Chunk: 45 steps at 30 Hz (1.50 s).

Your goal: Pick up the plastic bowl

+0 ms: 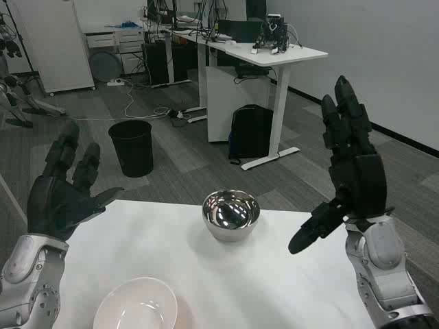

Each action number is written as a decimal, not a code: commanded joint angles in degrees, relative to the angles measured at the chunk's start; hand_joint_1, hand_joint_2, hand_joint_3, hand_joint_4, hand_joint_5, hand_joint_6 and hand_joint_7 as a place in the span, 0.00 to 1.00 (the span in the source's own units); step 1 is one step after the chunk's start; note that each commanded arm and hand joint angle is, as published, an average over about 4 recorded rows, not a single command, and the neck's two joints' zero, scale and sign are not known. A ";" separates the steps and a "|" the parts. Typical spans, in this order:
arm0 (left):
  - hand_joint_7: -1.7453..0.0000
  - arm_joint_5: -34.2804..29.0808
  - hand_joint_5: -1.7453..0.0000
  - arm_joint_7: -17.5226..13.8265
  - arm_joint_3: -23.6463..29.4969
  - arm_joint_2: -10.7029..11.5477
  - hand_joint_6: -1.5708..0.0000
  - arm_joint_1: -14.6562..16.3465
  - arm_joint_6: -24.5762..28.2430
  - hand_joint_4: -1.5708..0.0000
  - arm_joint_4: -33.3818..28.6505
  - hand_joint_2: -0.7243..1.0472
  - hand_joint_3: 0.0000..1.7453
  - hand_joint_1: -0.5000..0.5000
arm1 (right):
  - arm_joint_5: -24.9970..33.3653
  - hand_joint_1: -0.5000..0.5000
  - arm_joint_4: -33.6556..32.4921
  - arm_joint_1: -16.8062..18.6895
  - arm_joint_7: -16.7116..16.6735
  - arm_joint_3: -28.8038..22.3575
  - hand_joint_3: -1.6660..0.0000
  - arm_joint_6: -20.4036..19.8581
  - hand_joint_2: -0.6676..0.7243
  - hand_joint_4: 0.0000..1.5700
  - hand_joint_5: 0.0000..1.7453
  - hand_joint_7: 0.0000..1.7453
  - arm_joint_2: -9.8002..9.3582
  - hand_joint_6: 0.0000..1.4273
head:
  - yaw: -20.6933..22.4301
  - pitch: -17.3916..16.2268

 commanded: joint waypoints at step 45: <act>1.00 8.19 1.00 -2.68 11.80 16.19 1.00 9.31 23.20 1.00 -27.67 0.43 0.00 0.01 | 1.35 0.04 -0.40 -0.09 0.21 -2.83 0.98 3.44 0.77 0.00 0.00 0.00 0.89 0.00 | 25.86 -12.91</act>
